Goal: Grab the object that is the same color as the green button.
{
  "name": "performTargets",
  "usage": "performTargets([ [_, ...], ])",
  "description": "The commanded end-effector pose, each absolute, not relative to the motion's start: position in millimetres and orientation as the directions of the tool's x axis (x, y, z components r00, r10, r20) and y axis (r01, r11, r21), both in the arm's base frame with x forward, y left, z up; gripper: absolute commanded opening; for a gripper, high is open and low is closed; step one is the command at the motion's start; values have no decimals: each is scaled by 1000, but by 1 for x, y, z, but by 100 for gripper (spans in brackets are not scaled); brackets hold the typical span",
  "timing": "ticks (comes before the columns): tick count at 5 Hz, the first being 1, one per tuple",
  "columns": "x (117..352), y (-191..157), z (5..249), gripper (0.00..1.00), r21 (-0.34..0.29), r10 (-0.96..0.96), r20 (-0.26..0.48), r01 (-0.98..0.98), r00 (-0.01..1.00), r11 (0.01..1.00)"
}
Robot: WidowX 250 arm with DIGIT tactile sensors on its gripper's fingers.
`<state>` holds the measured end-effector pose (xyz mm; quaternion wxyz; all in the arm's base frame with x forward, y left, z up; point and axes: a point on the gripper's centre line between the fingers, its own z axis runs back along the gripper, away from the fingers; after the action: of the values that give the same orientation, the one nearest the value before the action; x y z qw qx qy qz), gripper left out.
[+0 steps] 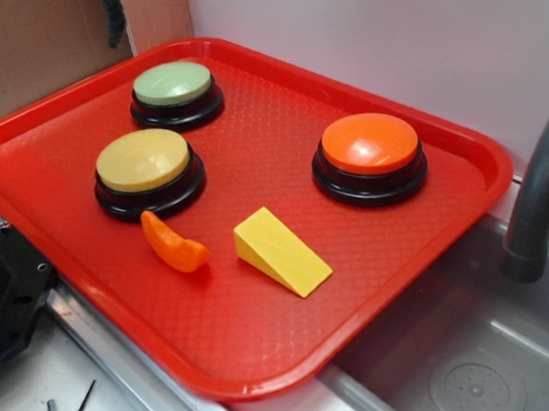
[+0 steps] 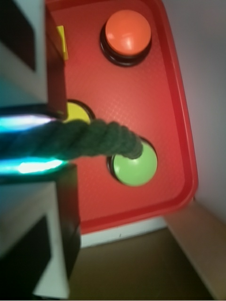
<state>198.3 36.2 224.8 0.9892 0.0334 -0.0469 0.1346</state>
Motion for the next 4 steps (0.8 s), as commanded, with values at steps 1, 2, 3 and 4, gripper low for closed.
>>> performTargets([
  [1,144,69,229,0,-12,477,133,-480,869,877],
  [2,134,79,215,0,0,505,108,-508,856,861],
  [3,131,88,197,0,25,526,74,-529,847,848],
  [4,137,90,188,0,25,519,73,-522,852,853],
])
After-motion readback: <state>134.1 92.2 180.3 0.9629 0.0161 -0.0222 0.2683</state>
